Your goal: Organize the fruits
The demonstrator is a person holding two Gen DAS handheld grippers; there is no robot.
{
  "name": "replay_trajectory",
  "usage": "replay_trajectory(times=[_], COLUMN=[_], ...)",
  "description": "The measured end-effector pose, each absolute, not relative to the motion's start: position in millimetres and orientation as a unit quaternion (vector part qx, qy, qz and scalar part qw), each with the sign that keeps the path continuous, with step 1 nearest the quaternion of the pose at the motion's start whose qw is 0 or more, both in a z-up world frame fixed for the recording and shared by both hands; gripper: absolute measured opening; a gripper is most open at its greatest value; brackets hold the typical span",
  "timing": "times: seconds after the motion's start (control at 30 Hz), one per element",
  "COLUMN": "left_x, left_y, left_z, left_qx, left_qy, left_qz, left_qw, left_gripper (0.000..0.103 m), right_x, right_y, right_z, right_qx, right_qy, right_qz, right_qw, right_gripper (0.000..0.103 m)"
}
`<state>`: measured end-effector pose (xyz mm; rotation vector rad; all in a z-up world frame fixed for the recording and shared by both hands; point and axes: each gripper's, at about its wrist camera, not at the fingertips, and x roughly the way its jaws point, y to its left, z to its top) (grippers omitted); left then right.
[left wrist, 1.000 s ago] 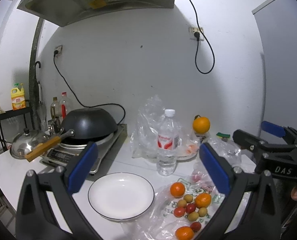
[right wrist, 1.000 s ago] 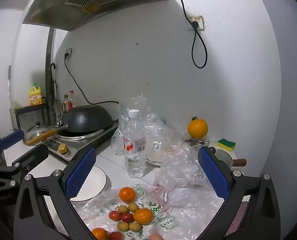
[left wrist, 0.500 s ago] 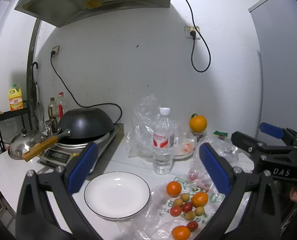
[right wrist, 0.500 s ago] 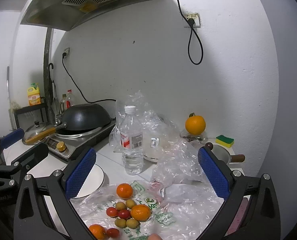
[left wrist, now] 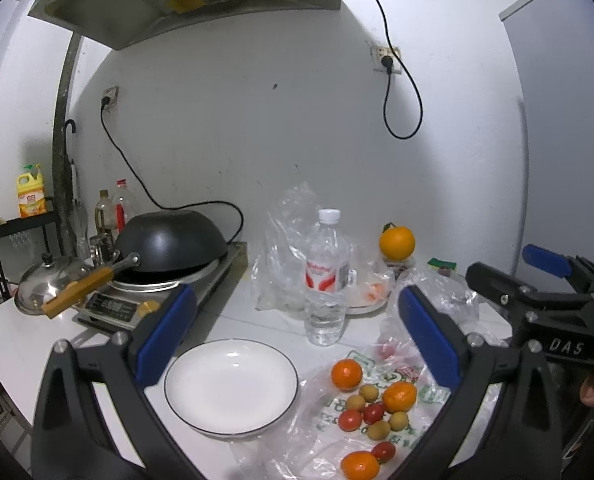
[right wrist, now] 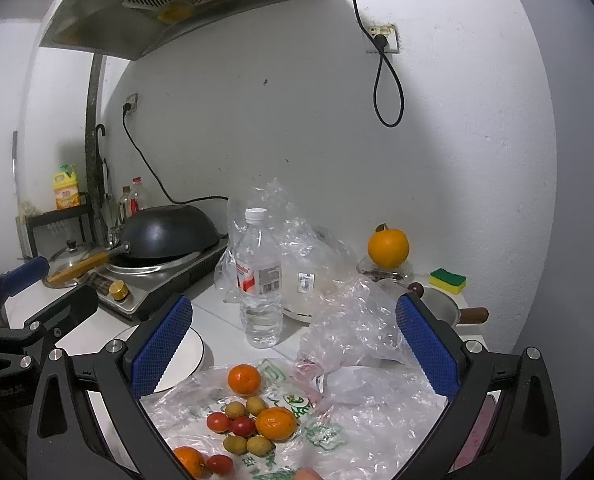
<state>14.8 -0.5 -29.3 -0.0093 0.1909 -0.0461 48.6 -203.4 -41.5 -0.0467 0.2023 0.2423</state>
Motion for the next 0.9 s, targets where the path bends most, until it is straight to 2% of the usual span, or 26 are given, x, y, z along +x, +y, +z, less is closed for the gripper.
replay_trajectory(times=[0.9], left_x=[11.5], left_y=[-1.7], left_z=[-31.3], left_qx=[0.003], left_qy=[0.084], left_qz=[-0.017], left_qw=[0.996], left_gripper=[0.102], right_x=[52.3], right_y=[-208.1], right_z=[-43.9], right_qx=[-0.006], right_qy=[0.107], right_qz=[0.118], right_qw=[0.987], right_gripper=[0.103])
